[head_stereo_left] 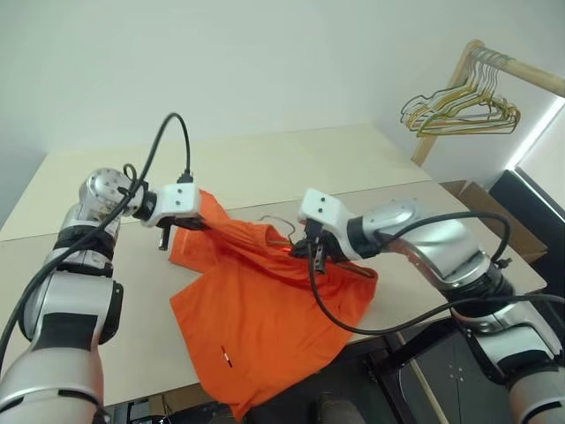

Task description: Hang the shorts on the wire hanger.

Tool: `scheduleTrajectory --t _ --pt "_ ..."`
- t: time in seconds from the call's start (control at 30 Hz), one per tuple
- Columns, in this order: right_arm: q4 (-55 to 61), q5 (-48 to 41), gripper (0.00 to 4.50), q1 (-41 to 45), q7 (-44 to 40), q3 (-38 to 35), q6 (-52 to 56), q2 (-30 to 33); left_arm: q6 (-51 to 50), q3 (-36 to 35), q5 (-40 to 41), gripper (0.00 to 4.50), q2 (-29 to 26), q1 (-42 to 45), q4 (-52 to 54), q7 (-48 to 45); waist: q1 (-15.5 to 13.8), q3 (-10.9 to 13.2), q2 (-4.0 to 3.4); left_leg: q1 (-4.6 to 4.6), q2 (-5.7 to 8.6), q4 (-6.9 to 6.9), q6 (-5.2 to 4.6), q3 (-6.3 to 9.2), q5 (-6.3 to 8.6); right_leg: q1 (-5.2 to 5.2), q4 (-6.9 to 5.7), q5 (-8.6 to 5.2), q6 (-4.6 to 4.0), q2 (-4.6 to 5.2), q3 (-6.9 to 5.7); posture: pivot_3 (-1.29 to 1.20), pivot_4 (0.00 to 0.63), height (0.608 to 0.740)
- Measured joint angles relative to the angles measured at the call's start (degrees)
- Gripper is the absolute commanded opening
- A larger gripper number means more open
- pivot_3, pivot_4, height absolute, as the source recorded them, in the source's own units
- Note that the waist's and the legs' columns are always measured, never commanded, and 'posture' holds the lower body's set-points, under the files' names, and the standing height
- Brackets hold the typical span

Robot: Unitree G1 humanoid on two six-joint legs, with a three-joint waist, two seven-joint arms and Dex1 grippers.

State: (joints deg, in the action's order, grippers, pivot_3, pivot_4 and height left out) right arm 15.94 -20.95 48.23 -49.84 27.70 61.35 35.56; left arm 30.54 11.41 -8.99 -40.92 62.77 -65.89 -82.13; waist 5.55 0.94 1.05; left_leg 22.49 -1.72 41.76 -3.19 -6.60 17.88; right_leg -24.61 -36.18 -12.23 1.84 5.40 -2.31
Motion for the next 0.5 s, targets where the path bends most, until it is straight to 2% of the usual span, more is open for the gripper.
scheduleTrajectory --t 0.27,0.43,0.5 --pt "0.94 0.04 0.00 -1.29 -0.02 -0.36 -0.03 0.82 -0.75 -0.41 0.27 0.01 -1.20 -0.76 0.27 -0.64 -0.03 0.00 0.00 0.00 -0.01 0.00 0.00 0.00 0.00 0.00 0.01 0.00 0.00 0.00 0.00 -0.07 0.000 0.740" --pt "1.51 -2.82 0.00 -4.27 1.76 -6.79 0.72 -1.18 -1.68 -1.63 0.84 0.01 -2.08 -1.05 0.29 0.14 -0.29 0.00 0.01 0.00 0.00 0.00 0.00 0.01 0.00 0.01 0.00 0.00 0.00 0.00 0.00 -0.06 0.000 0.740" --pt "1.94 -4.23 0.00 -7.40 4.51 -11.81 0.41 -5.55 -2.44 -2.26 1.39 0.01 -2.21 -1.05 0.29 0.58 -0.30 -0.03 0.06 0.00 0.00 0.00 0.01 0.02 -0.01 0.03 0.01 0.00 0.00 -0.04 -0.01 -0.06 0.000 0.740"
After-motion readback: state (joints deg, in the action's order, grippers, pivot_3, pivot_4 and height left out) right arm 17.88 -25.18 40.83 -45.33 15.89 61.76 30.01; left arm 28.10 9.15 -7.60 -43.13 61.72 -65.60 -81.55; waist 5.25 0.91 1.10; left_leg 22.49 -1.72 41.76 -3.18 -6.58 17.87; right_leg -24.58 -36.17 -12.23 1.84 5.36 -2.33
